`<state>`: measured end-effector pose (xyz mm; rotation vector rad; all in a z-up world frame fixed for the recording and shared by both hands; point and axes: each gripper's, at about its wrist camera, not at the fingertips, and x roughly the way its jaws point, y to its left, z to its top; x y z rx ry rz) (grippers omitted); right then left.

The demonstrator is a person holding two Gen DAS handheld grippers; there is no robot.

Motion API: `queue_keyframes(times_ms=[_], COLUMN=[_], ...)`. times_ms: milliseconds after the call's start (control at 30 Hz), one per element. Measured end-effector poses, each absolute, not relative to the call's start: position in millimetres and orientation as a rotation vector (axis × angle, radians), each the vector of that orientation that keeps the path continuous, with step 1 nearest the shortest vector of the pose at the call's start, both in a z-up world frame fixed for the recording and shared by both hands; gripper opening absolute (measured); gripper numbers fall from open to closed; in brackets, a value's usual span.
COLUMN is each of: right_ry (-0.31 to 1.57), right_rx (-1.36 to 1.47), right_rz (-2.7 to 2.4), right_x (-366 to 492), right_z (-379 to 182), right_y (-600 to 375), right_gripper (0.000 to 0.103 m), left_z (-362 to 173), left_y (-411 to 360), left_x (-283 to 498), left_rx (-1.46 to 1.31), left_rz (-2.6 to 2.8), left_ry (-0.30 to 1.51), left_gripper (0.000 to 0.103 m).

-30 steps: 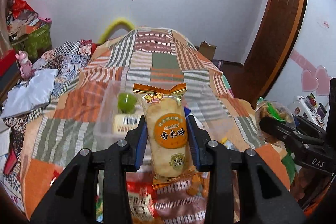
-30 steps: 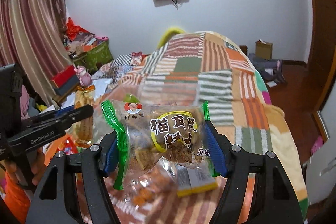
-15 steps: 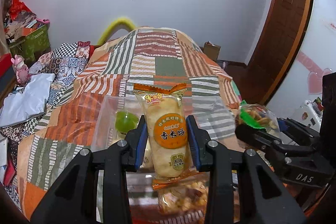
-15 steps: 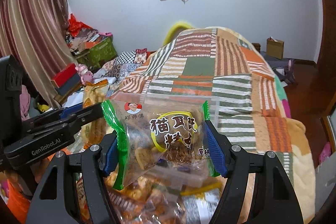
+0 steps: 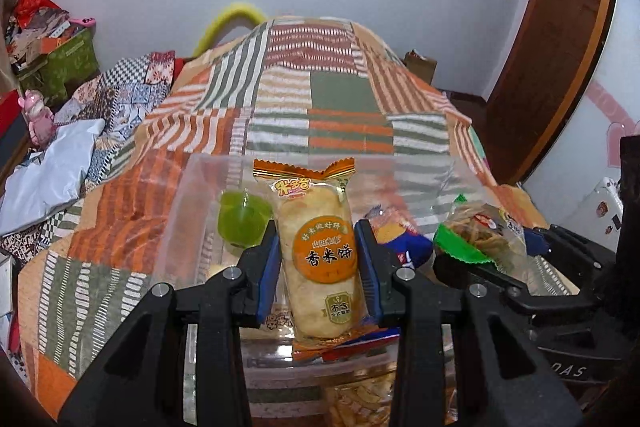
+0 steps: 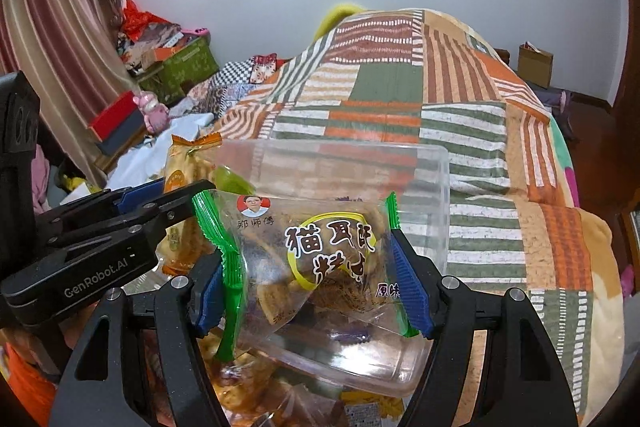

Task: Organize snacks
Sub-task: 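Place the rice cake and cookie bag into the clear box and release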

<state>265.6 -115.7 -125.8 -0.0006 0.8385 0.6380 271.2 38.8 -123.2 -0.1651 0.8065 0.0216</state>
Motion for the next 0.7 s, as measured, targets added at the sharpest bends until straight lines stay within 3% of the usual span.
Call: queue_keyframes(times_ms=[133, 267, 467, 700], right_ry=[0.860, 0.848, 0.837, 0.803], right_rx=[-0.013, -0.030, 0.000, 0.004], right_rz=[0.632, 0.613, 0.616, 0.605], right_x=[266, 263, 257, 235], right_z=[-127, -122, -110, -95], right_y=[-115, -117, -128, -141], right_gripper=[0.071, 0.083, 0.083, 0.083], left_z=[-126, -124, -109, -95], left_y=[37, 37, 40, 39], left_x=[271, 265, 246, 215], left_rx=[-0.161, -0.170, -0.178, -0.147], left_rz=[0.022, 0.024, 0.030, 0.057], left_ry=[0.824, 0.825, 0.805, 0.780], left_gripper=[0.039, 0.044, 0.048, 0.064])
